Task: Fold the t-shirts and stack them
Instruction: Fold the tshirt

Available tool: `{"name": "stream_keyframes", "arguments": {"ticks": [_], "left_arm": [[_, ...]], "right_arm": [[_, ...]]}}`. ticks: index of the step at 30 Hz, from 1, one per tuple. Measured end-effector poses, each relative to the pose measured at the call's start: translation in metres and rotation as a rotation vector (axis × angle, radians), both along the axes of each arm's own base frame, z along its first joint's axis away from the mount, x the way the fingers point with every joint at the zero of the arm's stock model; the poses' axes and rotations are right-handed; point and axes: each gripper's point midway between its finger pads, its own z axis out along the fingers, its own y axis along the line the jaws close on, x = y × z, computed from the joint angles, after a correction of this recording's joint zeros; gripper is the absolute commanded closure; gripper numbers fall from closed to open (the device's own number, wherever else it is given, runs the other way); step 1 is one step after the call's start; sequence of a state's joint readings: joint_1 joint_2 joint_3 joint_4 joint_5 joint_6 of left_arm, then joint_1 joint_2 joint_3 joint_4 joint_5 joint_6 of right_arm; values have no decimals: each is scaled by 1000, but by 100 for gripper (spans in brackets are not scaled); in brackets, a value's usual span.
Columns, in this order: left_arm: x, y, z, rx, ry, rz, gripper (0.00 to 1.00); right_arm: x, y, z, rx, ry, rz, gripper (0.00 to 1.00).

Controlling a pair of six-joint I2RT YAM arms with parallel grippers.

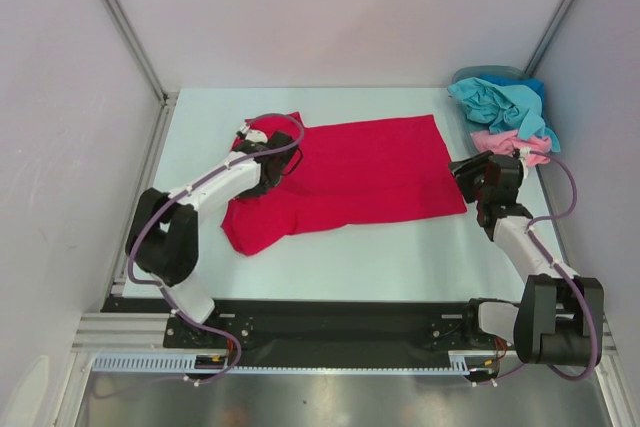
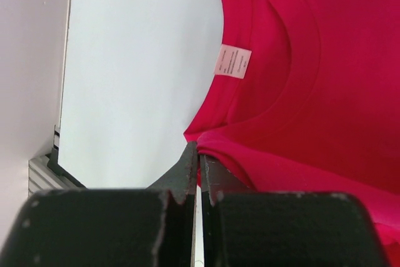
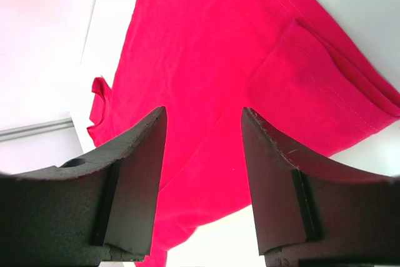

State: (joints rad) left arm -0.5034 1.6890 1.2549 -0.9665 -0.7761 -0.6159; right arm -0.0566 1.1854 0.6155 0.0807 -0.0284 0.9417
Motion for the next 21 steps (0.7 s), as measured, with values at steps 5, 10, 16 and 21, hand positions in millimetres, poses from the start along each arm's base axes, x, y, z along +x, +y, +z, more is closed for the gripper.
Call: {"name": "stream_keyframes", "arguments": {"ticks": [5,10,16,21], "left_arm": [[13,-3,6,5,-13,-9,100],[20,-3,8,3,-20,-11,99],[21,-5,3,-12,-10,-17,63],[20,-6,-2,-22,-1,-21,45]], "right_arm": [[-1,0,-2,0,3,0,44],[-2,0,-5,1,6,1,44],[-2,1,-4,2,4,3,44],[0,1,-2,2,-8,4,44]]}}
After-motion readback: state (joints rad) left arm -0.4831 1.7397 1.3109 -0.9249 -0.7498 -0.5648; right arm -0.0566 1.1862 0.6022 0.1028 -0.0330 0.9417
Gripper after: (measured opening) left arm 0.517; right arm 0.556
